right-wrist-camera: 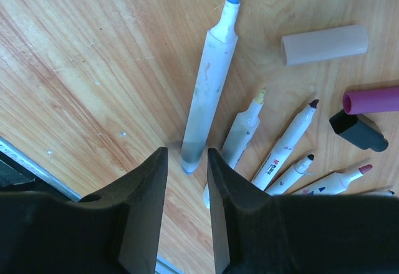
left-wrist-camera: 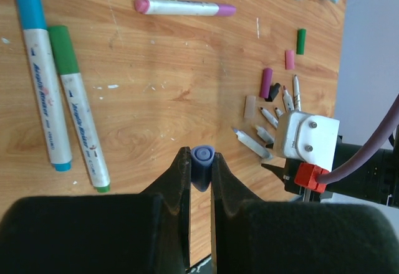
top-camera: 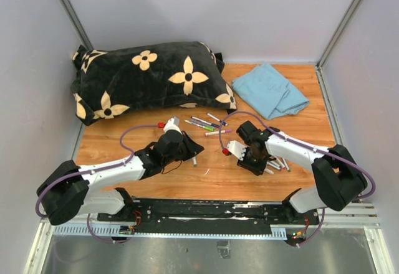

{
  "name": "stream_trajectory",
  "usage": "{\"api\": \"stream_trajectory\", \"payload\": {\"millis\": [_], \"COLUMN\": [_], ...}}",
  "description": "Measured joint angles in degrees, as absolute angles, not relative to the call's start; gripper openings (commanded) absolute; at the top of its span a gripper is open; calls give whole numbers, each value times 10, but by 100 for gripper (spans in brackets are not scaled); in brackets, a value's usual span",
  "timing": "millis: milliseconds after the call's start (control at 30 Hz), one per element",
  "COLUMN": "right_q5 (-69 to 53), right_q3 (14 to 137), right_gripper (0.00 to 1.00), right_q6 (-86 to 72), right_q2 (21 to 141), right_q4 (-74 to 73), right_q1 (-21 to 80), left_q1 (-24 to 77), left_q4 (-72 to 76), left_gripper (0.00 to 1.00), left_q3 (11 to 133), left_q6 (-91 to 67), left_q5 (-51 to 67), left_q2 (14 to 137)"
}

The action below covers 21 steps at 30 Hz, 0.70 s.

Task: Open the pen caps
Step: Place the pen at the center of the board.

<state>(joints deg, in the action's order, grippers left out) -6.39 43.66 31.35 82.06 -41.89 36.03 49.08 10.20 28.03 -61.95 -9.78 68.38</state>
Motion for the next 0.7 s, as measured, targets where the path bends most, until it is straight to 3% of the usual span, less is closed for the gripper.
{"api": "stream_trajectory", "payload": {"millis": [167, 467, 700], "right_q5": [-71, -105, -108], "right_q3": [442, 454, 460], "right_gripper": [43, 76, 84], "right_q6": [312, 310, 285], "right_q2": [801, 710, 622], "right_q4": [-429, -438, -422], "right_q1": [360, 319, 194], "left_q1": [519, 587, 628], "left_q4": [99, 40, -44], "left_gripper": [0, 0, 0], "left_q3": [310, 438, 566], "left_q6": [-612, -588, -574], "left_q5": [-108, -169, -208], "left_q2": [720, 853, 989]}}
